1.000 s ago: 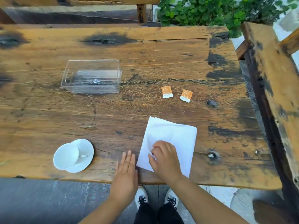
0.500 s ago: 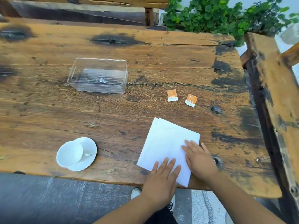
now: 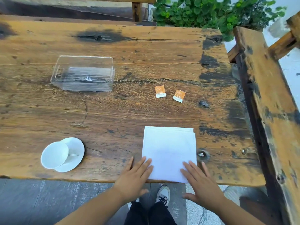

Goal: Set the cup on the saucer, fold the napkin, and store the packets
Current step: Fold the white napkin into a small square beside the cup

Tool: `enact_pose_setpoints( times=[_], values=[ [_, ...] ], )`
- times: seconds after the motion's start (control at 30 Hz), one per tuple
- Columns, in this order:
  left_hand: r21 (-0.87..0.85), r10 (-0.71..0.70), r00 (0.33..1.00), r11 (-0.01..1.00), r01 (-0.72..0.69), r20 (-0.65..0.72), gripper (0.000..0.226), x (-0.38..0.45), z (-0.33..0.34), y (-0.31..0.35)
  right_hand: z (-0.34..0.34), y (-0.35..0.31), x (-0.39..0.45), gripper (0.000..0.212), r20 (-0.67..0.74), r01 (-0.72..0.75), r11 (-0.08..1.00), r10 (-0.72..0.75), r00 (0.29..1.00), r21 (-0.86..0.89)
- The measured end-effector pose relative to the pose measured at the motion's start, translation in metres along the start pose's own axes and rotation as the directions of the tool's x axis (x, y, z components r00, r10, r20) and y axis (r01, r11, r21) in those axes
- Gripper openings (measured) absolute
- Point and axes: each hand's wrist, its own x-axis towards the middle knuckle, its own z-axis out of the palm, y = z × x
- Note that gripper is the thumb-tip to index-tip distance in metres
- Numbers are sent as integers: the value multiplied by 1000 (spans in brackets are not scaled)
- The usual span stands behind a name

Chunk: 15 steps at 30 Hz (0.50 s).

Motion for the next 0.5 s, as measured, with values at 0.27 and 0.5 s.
enact_pose_setpoints(
  times=[0.27,0.5],
  values=[
    [-398,-175,905,917,7,-388,12,-8,-24,-4,-25,11,-1,27,-258,-52,932,152,954,359],
    [-740,-525,786,659,133,-326,20,44,-83,-32,-71,45,61,15,-192,-275,721,493,849,636]
  ],
)
